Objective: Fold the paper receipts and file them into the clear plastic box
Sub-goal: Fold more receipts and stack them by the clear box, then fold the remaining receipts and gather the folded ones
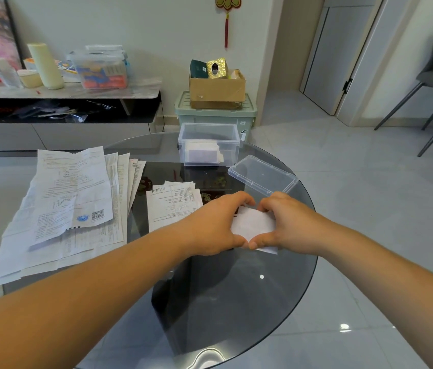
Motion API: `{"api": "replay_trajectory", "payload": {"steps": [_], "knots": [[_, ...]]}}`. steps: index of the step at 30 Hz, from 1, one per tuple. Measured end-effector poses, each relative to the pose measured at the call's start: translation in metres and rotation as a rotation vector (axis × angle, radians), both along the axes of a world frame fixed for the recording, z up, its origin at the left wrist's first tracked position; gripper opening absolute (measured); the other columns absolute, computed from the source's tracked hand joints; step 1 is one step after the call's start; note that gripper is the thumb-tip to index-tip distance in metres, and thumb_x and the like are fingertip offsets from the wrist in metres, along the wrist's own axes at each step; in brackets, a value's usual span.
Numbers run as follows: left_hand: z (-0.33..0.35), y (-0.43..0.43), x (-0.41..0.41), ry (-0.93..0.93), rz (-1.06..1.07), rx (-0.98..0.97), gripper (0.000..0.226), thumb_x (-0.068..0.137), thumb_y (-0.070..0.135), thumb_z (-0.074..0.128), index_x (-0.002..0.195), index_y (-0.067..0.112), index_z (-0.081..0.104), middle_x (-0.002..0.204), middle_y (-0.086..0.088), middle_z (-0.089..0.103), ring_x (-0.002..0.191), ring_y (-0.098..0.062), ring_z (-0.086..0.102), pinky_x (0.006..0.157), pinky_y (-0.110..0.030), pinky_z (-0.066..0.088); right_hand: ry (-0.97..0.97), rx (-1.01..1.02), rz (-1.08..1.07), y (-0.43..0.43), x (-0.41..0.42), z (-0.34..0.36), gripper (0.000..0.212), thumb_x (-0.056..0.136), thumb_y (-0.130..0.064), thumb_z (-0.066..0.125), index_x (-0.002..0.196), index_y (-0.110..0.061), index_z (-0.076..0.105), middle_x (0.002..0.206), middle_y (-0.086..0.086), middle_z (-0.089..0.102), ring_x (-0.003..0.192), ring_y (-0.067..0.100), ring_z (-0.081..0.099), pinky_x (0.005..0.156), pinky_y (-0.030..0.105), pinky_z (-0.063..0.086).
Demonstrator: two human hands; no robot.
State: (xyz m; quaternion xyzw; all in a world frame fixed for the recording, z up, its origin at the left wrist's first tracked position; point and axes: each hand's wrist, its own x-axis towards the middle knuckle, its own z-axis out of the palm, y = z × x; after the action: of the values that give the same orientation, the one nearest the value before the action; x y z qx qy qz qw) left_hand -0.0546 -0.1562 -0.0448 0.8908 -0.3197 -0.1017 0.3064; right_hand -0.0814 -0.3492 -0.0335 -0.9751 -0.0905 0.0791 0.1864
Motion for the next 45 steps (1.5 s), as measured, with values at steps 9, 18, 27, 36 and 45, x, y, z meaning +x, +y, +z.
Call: {"api": "replay_trajectory", "payload": {"steps": [9, 18, 27, 36, 45], "knots": [[0.000, 0.003, -0.001, -0.033, 0.024, 0.003, 0.067, 0.079, 0.027, 0.083, 0.135, 0.033, 0.046, 0.134, 0.008, 0.053, 0.116, -0.011, 0.053, 0.096, -0.024, 0.049, 0.047, 0.088, -0.035, 0.002, -0.008, 0.002, 0.051, 0.069, -0.050, 0.086, 0.094, -0.035, 0.044, 0.096, -0.017, 0.055, 0.086, 0.001, 0.054, 0.059, 0.021, 0.038], [-0.001, 0.010, -0.009, -0.017, 0.066, -0.148, 0.078, 0.093, 0.015, 0.067, 0.154, 0.038, 0.023, 0.141, 0.009, 0.051, 0.115, -0.008, 0.057, 0.101, -0.024, 0.048, -0.270, -0.014, 0.122, 0.007, -0.015, 0.005, 0.060, 0.086, -0.043, 0.074, 0.138, -0.035, 0.045, 0.119, -0.012, 0.062, 0.105, 0.016, 0.060, 0.081, 0.029, 0.047], [-0.008, 0.007, -0.021, -0.160, 0.026, -0.015, 0.080, 0.100, 0.016, 0.056, 0.159, 0.027, 0.004, 0.146, 0.001, 0.039, 0.110, -0.016, 0.057, 0.095, -0.029, 0.052, -0.314, -0.073, 0.205, 0.012, -0.016, -0.009, 0.056, 0.101, -0.044, 0.048, 0.150, -0.026, 0.029, 0.105, -0.010, 0.038, 0.088, 0.009, 0.045, 0.072, 0.023, 0.038], [-0.006, 0.009, -0.016, -0.175, 0.093, -0.003, 0.060, 0.100, 0.026, 0.058, 0.154, 0.027, 0.031, 0.140, 0.004, 0.049, 0.120, -0.012, 0.052, 0.096, -0.015, 0.034, -0.376, 0.183, 0.145, -0.001, -0.020, -0.014, 0.051, 0.096, -0.033, 0.063, 0.143, -0.036, 0.045, 0.122, -0.022, 0.053, 0.106, -0.001, 0.050, 0.089, 0.010, 0.037], [-0.010, 0.007, -0.019, -0.176, 0.152, -0.071, 0.053, 0.094, 0.025, 0.066, 0.140, 0.031, 0.040, 0.134, 0.006, 0.057, 0.116, -0.012, 0.056, 0.094, -0.019, 0.043, -0.429, 0.047, 0.166, 0.002, -0.023, -0.030, 0.055, 0.102, -0.033, 0.047, 0.154, -0.025, 0.033, 0.107, -0.002, 0.046, 0.089, 0.014, 0.049, 0.074, 0.030, 0.050]]}}
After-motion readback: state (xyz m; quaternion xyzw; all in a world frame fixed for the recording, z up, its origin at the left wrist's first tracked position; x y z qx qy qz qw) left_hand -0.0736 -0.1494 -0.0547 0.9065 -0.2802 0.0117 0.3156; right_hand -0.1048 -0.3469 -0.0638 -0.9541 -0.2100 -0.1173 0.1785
